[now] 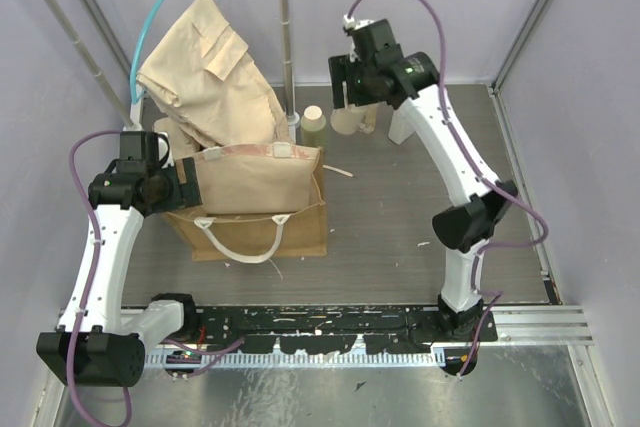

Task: Place the personal care products into the canvas bag

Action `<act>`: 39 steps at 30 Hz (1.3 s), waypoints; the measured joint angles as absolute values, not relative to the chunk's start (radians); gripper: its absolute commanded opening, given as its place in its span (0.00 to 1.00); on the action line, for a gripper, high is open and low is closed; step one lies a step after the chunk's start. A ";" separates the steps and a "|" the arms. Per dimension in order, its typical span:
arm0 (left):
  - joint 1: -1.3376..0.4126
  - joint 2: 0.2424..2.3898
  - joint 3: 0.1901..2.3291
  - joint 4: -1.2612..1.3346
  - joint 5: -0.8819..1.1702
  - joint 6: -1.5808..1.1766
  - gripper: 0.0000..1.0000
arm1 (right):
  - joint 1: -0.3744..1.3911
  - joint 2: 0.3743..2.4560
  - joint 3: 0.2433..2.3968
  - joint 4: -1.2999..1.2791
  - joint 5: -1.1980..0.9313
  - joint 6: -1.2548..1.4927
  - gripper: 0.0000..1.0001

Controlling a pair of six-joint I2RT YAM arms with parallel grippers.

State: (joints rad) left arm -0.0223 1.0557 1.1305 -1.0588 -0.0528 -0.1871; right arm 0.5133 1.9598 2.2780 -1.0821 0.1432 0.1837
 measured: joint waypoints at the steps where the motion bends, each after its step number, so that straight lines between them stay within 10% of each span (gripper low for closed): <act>1: -0.022 1.056 1.129 -1.058 -0.053 -0.187 0.98 | 0.522 1.938 2.313 -1.090 0.131 0.178 0.01; 13: -0.022 1.056 1.126 -1.055 -0.053 -0.187 0.98 | 0.742 1.726 2.473 -1.126 -0.010 0.154 0.01; 39: -0.022 1.044 1.126 -1.057 -0.050 -0.187 0.98 | 0.933 1.899 2.090 -1.065 0.064 0.209 0.01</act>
State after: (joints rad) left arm -0.0223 1.0439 1.1255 -1.0569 -0.0498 -0.1867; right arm 0.9333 1.8988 2.0895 -1.0653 0.0635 0.2092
